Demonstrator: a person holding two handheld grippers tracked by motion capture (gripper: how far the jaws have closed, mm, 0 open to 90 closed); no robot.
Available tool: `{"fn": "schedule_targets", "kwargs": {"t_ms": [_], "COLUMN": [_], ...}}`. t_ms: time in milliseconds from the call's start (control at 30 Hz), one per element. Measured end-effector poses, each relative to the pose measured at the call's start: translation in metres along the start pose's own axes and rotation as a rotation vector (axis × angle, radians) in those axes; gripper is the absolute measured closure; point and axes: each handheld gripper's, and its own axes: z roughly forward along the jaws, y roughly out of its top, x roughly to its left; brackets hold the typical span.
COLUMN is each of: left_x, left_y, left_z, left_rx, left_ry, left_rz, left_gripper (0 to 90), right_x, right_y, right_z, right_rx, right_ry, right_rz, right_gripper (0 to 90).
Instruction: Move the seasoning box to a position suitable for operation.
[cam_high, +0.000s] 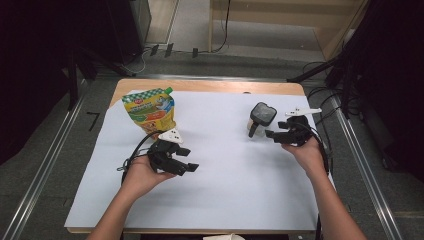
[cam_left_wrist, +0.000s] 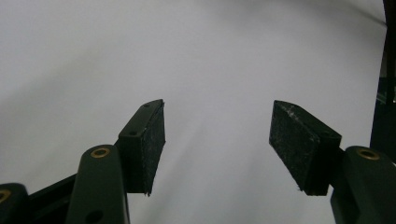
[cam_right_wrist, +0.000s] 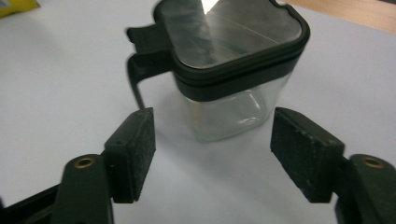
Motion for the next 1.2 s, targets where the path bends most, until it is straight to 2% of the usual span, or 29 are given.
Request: {"fn": "schedule_targets", "kwargs": {"t_ms": [167, 300, 400, 567, 700, 800, 900, 1033, 1200], "left_x": [0.000, 0.000, 0.000, 0.000, 0.001, 0.001, 0.002, 0.003, 0.003], "left_y": [0.000, 0.000, -0.001, -0.001, -0.002, -0.002, -0.003, -0.003, -0.003], "left_z": [0.001, 0.003, 0.003, 0.004, 0.005, 0.006, 0.006, 0.005, 0.006], "left_rx": [0.003, 0.009, 0.010, 0.015, 0.016, 0.007, 0.011, 0.007, 0.007], "left_ry": [-0.003, -0.006, -0.005, -0.012, -0.024, -0.035, -0.035, -0.035, -0.036], "left_rz": [0.001, 0.004, 0.001, 0.003, 0.001, -0.011, -0.013, -0.014, -0.014], "left_gripper": [36.8, 36.8, 36.8, 36.8, 36.8, 36.8, 36.8, 36.8, 36.8], "right_x": [-0.008, -0.014, -0.017, -0.020, -0.019, -0.016, -0.014, -0.009, -0.005], "right_y": [-0.002, 0.004, 0.007, 0.010, 0.012, 0.012, 0.011, 0.010, 0.008], "right_z": [0.011, 0.027, 0.035, 0.049, 0.058, 0.066, 0.067, 0.065, 0.069], "right_rx": [-0.008, -0.016, -0.032, -0.032, -0.042, -0.049, -0.053, -0.056, -0.069], "right_ry": [0.019, 0.022, 0.033, 0.055, 0.060, 0.040, 0.032, 0.032, 0.003], "right_rz": [0.023, -0.020, -0.020, -0.079, -0.083, -0.092, -0.078, -0.021, -0.036], "right_gripper": [24.2, 19.2, 16.3, 13.4, 11.5, 10.8, 10.8, 11.3, 11.4]}}
